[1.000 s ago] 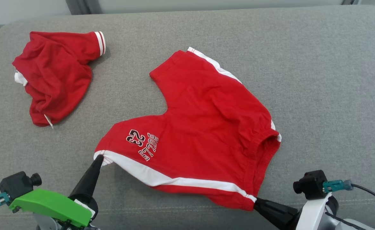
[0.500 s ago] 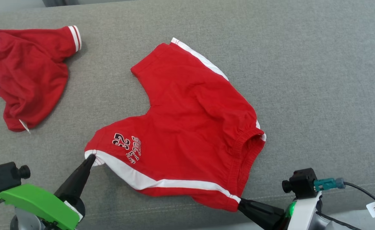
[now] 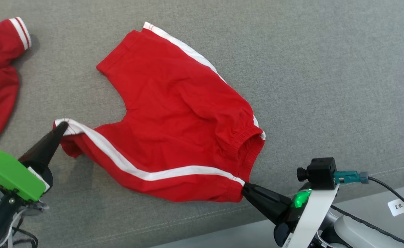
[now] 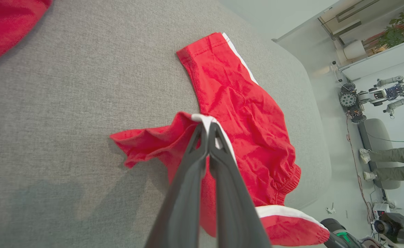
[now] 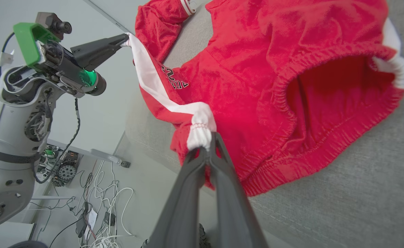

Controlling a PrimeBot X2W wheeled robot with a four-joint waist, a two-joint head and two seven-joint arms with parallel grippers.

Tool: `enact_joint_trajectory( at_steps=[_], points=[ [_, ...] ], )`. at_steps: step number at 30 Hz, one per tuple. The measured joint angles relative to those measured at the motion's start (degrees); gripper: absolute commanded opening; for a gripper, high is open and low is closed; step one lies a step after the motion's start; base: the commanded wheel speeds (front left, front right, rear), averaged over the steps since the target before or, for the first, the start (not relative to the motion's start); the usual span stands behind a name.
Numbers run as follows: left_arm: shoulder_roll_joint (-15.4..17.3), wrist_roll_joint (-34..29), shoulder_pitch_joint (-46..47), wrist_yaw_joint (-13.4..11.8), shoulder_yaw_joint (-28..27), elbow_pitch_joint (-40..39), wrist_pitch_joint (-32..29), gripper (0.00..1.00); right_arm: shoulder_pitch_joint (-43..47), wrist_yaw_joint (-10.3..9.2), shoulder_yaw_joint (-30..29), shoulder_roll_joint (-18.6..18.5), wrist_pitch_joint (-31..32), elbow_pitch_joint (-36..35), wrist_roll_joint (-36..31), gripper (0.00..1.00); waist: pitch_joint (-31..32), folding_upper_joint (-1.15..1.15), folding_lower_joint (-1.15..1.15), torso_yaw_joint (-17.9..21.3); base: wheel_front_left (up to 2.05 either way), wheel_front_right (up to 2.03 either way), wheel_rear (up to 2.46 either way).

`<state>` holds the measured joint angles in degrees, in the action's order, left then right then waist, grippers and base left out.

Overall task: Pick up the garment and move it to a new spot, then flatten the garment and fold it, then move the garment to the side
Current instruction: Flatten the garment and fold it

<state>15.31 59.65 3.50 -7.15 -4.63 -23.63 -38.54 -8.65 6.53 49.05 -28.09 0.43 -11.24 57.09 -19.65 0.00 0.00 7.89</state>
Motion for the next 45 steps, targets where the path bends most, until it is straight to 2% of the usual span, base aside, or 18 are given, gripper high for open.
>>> enact_joint_trajectory(
  at_steps=[3,14,19,30,36,45],
  points=[
    [-0.24,-0.16,4.71,0.00,-0.62,1.86,-3.79,0.00,-1.43,0.00,0.20,1.37,-0.46,0.47,0.05,0.00,-1.80,0.00,0.00,1.11,0.00,0.00,0.00],
    [0.47,-11.48,22.23,0.00,-4.45,9.87,-12.61,0.00,-8.53,0.04,-1.52,6.27,-3.25,4.16,1.09,0.00,-7.18,0.00,0.00,5.93,0.00,0.00,0.00],
    [0.08,-15.17,29.68,0.00,-2.66,12.06,-16.29,0.00,-9.19,0.52,-2.56,6.69,-4.63,6.47,2.49,0.00,-8.60,0.00,0.00,8.09,0.00,0.00,0.00],
    [-2.77,-21.69,40.39,0.00,1.87,16.04,-22.49,0.00,-9.68,0.52,-0.22,8.35,-6.26,9.48,3.01,0.00,-9.68,0.00,0.00,10.12,0.00,0.00,0.00],
    [-4.37,-23.13,43.57,0.00,1.77,18.58,-24.09,0.00,-10.89,0.52,-0.01,8.94,-8.43,9.37,3.44,0.00,-9.16,0.00,0.00,11.12,0.00,0.00,0.00],
    [-6.83,-28.21,48.39,0.00,0.03,22.17,-25.68,0.00,-11.87,0.53,-2.37,7.39,-11.33,8.05,3.43,0.00,-9.47,0.00,0.00,12.20,0.00,0.00,0.00]
  ],
)
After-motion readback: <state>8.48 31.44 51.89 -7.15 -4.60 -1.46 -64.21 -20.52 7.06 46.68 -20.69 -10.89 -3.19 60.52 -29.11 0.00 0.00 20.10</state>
